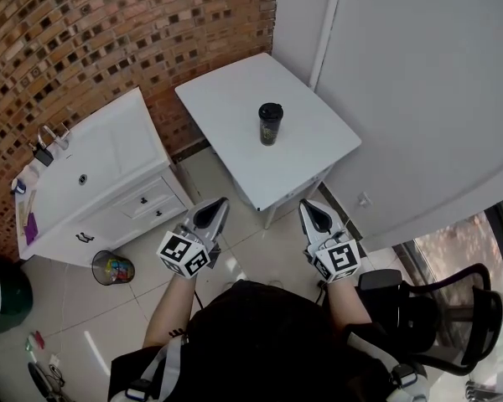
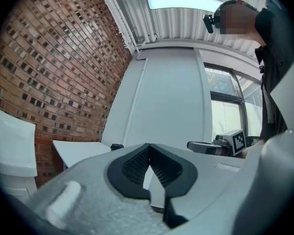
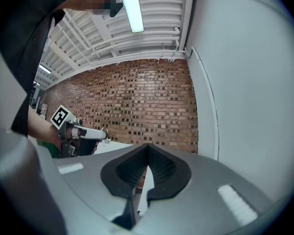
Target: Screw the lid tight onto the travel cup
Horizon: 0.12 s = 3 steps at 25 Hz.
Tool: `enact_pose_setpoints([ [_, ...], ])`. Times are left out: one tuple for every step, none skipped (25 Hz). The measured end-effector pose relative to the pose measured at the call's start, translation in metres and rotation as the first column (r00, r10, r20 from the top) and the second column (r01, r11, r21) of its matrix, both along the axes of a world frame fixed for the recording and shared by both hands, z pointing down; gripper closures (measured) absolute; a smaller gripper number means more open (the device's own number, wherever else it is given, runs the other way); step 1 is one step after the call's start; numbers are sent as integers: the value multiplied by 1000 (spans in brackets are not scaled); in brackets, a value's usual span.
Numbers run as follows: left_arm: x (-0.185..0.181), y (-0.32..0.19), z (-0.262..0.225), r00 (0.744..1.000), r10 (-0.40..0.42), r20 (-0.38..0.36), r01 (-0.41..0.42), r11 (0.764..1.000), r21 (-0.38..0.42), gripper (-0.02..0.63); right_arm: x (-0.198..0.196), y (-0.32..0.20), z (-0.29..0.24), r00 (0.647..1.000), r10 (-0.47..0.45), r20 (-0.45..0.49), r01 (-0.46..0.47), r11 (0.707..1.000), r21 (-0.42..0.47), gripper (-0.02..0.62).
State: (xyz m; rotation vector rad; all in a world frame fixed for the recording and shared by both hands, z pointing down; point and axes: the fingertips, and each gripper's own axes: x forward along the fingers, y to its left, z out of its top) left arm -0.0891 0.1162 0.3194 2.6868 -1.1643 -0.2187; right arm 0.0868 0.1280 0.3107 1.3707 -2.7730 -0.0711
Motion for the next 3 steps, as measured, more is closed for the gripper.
enact_pose_setpoints([
  [0,0,1,1000,1,2,-1,1000,0,604,0,0,1,1000,2,8,-2,1000,-5,595],
  [0,0,1,1000,2,2,-2,1000,-1,604,0,-1,3,1000,3,16,-2,1000,-7,595],
  [-1,0,2,1000,3,2,-3,1000,-1,604,1,-1,5,1000,3,24,-3,1000,-9,595],
])
